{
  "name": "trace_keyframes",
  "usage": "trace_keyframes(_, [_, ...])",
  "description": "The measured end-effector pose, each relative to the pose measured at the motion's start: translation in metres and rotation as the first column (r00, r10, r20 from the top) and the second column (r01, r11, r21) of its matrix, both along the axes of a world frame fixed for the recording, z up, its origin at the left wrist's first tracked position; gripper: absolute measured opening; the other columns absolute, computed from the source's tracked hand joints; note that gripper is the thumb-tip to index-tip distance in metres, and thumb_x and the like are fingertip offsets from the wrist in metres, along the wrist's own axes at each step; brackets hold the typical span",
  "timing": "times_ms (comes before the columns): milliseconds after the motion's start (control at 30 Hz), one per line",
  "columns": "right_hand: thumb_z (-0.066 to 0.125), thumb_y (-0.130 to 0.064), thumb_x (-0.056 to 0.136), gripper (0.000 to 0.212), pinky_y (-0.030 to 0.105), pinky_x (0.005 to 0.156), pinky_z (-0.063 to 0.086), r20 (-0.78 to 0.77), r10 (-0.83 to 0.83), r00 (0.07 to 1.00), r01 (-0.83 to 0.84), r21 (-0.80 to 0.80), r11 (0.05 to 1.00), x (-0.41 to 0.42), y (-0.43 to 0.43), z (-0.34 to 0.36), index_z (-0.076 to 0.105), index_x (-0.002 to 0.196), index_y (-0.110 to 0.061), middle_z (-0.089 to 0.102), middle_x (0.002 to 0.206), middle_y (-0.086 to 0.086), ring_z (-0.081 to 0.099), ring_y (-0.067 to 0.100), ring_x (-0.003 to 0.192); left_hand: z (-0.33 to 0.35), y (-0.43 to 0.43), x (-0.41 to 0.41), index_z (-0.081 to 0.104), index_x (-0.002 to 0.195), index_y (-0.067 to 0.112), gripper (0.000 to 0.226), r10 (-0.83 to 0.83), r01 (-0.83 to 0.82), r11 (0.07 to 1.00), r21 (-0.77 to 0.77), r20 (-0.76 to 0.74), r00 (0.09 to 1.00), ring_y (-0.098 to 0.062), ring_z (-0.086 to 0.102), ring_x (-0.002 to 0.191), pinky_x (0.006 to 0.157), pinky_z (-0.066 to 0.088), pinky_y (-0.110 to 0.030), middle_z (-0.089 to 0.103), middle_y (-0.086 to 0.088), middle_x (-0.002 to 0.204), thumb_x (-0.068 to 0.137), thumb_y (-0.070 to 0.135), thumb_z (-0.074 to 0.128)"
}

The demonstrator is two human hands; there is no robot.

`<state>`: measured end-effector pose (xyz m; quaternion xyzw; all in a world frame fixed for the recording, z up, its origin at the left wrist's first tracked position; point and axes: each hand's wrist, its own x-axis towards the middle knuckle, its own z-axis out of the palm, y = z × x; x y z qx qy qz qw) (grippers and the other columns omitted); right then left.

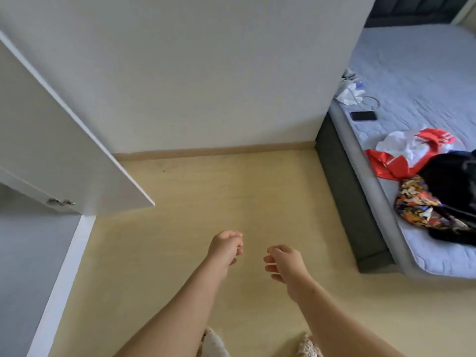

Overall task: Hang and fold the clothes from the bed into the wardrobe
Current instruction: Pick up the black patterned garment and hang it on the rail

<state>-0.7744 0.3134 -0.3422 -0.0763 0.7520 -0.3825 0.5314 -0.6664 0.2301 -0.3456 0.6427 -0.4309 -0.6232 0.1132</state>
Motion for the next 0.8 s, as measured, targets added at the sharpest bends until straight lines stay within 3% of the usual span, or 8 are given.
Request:
trace_keyframes(267, [0.047,-0.011,0.092,0.017,0.023,0.056,0.037,-0.068,-0.26,0.963,0.261,-0.004,0.965,-0.161,0.09,0.001,0.055,0.078,-0.015,0.058,0.074,0.002,0.052,0.016,0.06,-0.003,0.066,-0.174,0.056,0.079,0.022,0.018,-0.21,0.211,0.977,0.031,-0.048,0.977,-0.009,0.053,0.059,0.051,0.034,-0.02,0.056,0.003,0.073,0.092,0.011,0.048])
trace_keyframes(467, [0.047,-0.009,0.09,0.014,0.024,0.056,0.036,-0.066,-0.47,0.88,0.471,0.001,0.882,-0.247,0.139,-0.002,0.056,0.081,-0.015,0.057,0.071,0.003,0.052,0.017,0.06,-0.001,0.101,-0.273,0.056,0.079,0.021,0.019,-0.338,0.343,0.938,0.06,-0.074,0.938,-0.009,0.053,0.058,0.05,0.034,-0.02,0.056,0.002,0.073,0.093,0.011,0.048])
trace_keyframes(633, [0.048,-0.008,0.089,0.012,0.024,0.057,0.037,0.012,-0.534,0.845,0.534,0.041,0.845,-0.29,0.139,-0.014,0.058,0.083,-0.012,0.056,0.07,0.003,0.051,0.018,0.06,-0.007,0.095,-0.334,0.055,0.078,0.021,0.02,-0.421,0.422,0.904,0.065,-0.029,0.906,-0.009,0.052,0.058,0.05,0.034,-0.02,0.055,0.002,0.073,0.094,0.011,0.047])
trace_keyframes(800, [0.046,-0.003,0.088,0.016,0.02,0.051,0.027,0.005,-0.596,0.803,0.595,0.03,0.803,-0.367,0.118,-0.022,0.048,0.075,-0.012,0.049,0.066,0.005,0.041,0.017,0.052,-0.014,0.067,-0.423,0.055,0.081,0.02,0.018,-0.5,0.501,0.863,0.064,-0.03,0.866,-0.009,0.05,0.057,0.049,0.033,-0.019,0.055,0.001,0.073,0.094,0.012,0.045])
